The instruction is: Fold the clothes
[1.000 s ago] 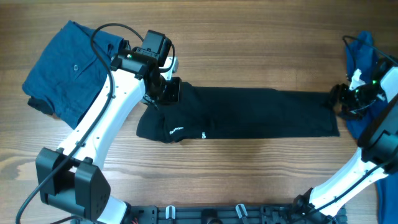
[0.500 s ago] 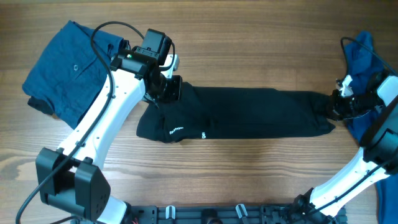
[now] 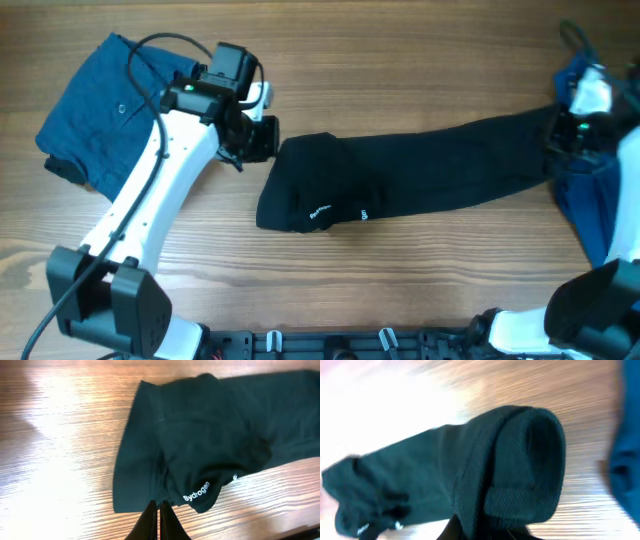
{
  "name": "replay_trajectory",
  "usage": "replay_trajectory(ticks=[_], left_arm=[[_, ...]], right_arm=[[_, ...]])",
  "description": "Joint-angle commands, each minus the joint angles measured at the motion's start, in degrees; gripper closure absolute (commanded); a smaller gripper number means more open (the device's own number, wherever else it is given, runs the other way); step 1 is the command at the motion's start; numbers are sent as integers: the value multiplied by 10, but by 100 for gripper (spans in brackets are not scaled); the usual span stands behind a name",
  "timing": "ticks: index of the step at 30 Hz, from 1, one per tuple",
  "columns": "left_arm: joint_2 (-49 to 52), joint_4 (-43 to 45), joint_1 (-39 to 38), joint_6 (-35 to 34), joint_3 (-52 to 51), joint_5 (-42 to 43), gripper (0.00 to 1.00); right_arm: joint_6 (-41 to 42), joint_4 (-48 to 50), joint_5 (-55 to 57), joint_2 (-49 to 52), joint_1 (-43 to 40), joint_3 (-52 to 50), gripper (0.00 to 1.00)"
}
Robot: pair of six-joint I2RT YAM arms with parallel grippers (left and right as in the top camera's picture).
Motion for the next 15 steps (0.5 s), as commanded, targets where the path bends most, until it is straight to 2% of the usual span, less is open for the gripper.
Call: replay_trajectory(ticks=[1,4,7,12,15], left_arm=[[-45,-1,24,9,9,-5,96],[-67,-1,31,9,9,-5,96],[-86,0,31,9,9,-6,96],[-93,0,31,9,9,-5,96],[-93,-1,31,9,9,-5,96]], right_arm=[[36,4,59,4,94,-25,96],[86,46,104,9,172,-73,96],[129,93,99,11,235,-122,96],[199,181,98,13,306,-166,96],[207,243,66,13,337,-184,94]])
